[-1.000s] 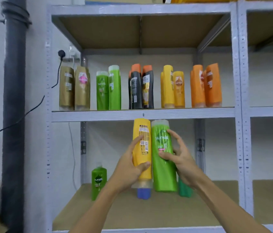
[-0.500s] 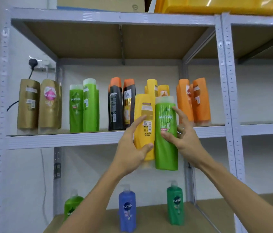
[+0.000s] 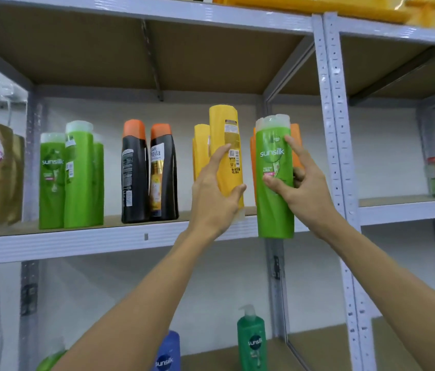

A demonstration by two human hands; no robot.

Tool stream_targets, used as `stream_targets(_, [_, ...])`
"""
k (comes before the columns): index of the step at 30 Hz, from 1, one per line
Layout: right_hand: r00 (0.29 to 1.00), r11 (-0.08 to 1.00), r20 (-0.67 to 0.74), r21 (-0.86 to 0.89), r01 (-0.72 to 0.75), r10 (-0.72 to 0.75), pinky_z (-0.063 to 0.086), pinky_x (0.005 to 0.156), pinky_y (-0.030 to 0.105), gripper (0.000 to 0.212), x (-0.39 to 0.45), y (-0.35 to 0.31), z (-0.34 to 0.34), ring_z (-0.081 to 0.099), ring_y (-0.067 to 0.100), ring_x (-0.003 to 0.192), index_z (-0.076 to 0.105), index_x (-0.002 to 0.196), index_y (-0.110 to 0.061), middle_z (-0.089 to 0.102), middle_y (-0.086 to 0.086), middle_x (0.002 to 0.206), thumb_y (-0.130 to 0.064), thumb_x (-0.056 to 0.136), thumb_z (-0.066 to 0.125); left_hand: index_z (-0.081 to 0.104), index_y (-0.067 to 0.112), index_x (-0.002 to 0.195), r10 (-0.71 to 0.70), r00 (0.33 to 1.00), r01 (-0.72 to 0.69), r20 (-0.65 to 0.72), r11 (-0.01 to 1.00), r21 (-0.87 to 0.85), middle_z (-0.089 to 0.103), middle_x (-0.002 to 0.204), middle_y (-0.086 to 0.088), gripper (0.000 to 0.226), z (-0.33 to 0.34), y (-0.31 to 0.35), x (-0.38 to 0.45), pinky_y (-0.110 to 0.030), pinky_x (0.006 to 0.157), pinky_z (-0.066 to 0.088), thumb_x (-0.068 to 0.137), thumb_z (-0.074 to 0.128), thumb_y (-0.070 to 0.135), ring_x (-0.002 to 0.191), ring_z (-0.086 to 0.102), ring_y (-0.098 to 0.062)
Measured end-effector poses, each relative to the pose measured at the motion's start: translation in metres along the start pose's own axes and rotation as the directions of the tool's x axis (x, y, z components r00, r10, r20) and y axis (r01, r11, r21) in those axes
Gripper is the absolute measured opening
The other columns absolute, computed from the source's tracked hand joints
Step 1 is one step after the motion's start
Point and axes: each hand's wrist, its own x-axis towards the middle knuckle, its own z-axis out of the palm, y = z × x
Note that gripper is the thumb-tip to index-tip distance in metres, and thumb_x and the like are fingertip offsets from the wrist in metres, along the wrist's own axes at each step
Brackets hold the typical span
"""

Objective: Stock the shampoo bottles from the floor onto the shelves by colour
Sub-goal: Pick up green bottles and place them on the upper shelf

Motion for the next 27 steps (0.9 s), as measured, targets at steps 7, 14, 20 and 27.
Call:
stream_targets(7, [0.999, 1.000, -0.032, -0.015, -0.012, 0.011, 0.060, 0.091, 0.045, 0.079, 0.019, 0.020, -0.021, 0.071, 0.015, 0.107, 0.036, 0.149, -0.049, 0.068, 0.002, 0.127, -0.022, 0.087, 0.079, 0.039, 0.031, 0.149, -0.015, 0.998, 0.020, -0.056, 0.996, 0.087, 0.044, 0.140, 0.012, 0.081, 0.038, -0.019, 0.017, -0.042, 0.109, 0.044, 0.082, 0.082, 0.015, 0.131, 0.049, -0.020])
stream_targets(14, [1.000, 0.999, -0.007, -0.038, 0.005, -0.005, 0.060, 0.089, 0.045, 0.079, 0.020, 0.032, -0.019, 0.072, 0.015, 0.102, 0.038, 0.146, -0.052, 0.072, -0.002, 0.117, -0.021, 0.087, 0.079, 0.029, 0.028, 0.156, -0.042, 0.999, 0.046, -0.029, 0.989, 0.143, 0.044, 0.150, -0.008, 0.082, 0.061, -0.030, 0.016, -0.028, 0.111, 0.031, 0.089, 0.075, 0.015, 0.139, 0.040, -0.023])
stream_targets(20, [1.000, 0.999, 0.002, -0.040, -0.003, 0.003, 0.061, 0.087, 0.045, 0.079, 0.019, 0.035, -0.014, 0.072, 0.016, 0.100, 0.038, 0.148, -0.049, 0.071, 0.002, 0.118, -0.022, 0.087, 0.080, -0.004, 0.029, 0.161, -0.140, 0.976, 0.092, 0.165, 0.959, 0.268, -0.005, 0.168, -0.007, 0.087, 0.060, -0.031, -0.009, -0.035, 0.118, 0.022, 0.101, 0.057, 0.014, 0.155, 0.007, -0.025])
stream_targets(27, [1.000, 0.999, 0.012, -0.043, -0.010, 0.011, 0.061, 0.088, 0.044, 0.078, 0.016, 0.034, -0.012, 0.073, 0.015, 0.100, 0.039, 0.148, -0.046, 0.071, 0.002, 0.119, -0.020, 0.087, 0.079, -0.018, 0.030, 0.157, -0.203, 0.966, 0.103, 0.162, 0.870, 0.482, 0.007, 0.164, -0.009, 0.090, 0.063, -0.035, -0.011, -0.041, 0.092, 0.049, 0.103, 0.054, 0.025, 0.130, 0.048, -0.031])
